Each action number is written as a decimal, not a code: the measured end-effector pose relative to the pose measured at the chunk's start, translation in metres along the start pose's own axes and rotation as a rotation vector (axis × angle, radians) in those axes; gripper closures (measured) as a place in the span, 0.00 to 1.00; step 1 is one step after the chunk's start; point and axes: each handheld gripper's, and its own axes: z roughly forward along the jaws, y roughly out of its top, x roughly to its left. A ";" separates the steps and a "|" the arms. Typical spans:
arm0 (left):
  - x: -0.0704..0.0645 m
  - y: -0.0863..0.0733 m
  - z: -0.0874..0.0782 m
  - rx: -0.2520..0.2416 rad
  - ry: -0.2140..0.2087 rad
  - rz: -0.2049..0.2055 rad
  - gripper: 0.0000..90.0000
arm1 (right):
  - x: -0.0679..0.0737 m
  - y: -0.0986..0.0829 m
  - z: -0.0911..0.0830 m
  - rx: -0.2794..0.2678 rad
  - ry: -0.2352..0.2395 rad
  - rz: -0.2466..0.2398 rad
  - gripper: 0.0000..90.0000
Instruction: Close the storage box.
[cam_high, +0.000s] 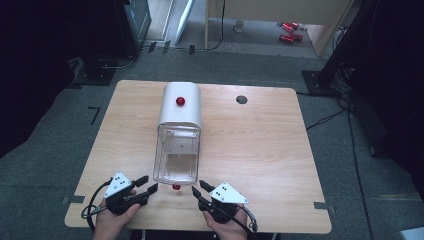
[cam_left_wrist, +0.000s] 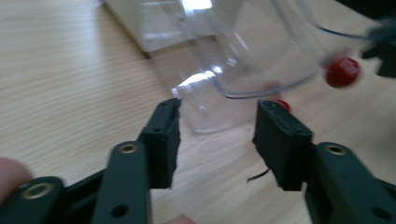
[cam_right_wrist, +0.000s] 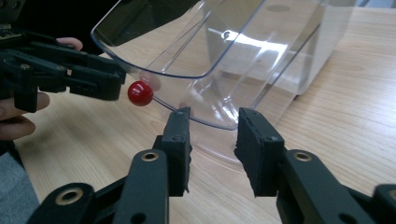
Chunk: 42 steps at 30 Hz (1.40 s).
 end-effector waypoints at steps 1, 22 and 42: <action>-0.002 0.000 0.000 -0.002 -0.019 0.014 0.64 | 0.000 0.000 0.001 0.000 0.004 -0.008 0.72; -0.007 0.009 0.005 -0.104 -0.066 0.061 0.58 | -0.009 0.005 0.011 -0.018 0.038 -0.056 0.70; -0.005 0.052 0.002 -0.197 -0.052 0.040 0.57 | -0.018 0.043 0.014 -0.127 0.009 -0.030 0.69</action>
